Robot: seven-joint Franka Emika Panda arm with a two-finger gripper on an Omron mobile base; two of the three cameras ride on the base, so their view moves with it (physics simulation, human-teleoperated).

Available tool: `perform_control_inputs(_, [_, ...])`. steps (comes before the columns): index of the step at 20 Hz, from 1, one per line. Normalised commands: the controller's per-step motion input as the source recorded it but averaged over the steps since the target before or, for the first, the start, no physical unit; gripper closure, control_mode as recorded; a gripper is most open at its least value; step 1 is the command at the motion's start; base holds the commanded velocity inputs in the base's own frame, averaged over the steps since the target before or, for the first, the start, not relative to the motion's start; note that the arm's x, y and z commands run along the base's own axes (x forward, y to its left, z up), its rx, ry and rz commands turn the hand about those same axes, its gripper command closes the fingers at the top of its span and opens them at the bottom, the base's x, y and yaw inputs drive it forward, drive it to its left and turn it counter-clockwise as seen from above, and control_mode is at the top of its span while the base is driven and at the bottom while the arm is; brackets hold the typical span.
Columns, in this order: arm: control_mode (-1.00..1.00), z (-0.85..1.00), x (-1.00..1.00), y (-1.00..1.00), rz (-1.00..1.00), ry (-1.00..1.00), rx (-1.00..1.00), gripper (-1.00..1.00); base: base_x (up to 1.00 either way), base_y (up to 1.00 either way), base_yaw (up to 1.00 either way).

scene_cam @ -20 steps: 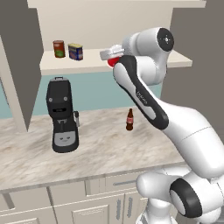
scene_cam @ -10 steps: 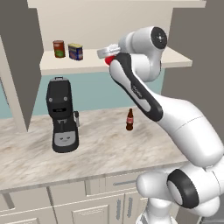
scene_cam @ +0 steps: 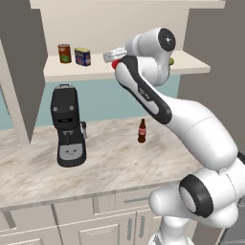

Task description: Pick the cans from the counter and place them in their designated side in the cabinet.

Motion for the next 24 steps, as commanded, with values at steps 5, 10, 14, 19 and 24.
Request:
perform_control_inputs(5, [-1.0, -0.04, 0.27, 0.06, 0.0, 0.02, 0.0, 1.0, 0.0, 0.0, 0.0])
perform_control_inputs(10, [-1.0, -0.04, 0.29, 0.09, 0.0, 0.02, 0.0, 1.0, 0.0, 0.0, 0.0])
perform_control_inputs(14, [-1.0, -0.03, 0.31, 0.13, 0.0, 0.02, 0.0, 1.0, 0.0, 0.0, 0.0])
perform_control_inputs(19, [-1.0, -0.01, 0.3, 0.12, 0.0, 0.02, 0.0, 1.0, 0.0, 0.0, 0.0])
perform_control_inputs(24, [-1.0, -0.03, 0.31, 0.12, 0.0, 0.02, 0.0, 1.0, 0.0, 0.0, 0.0])
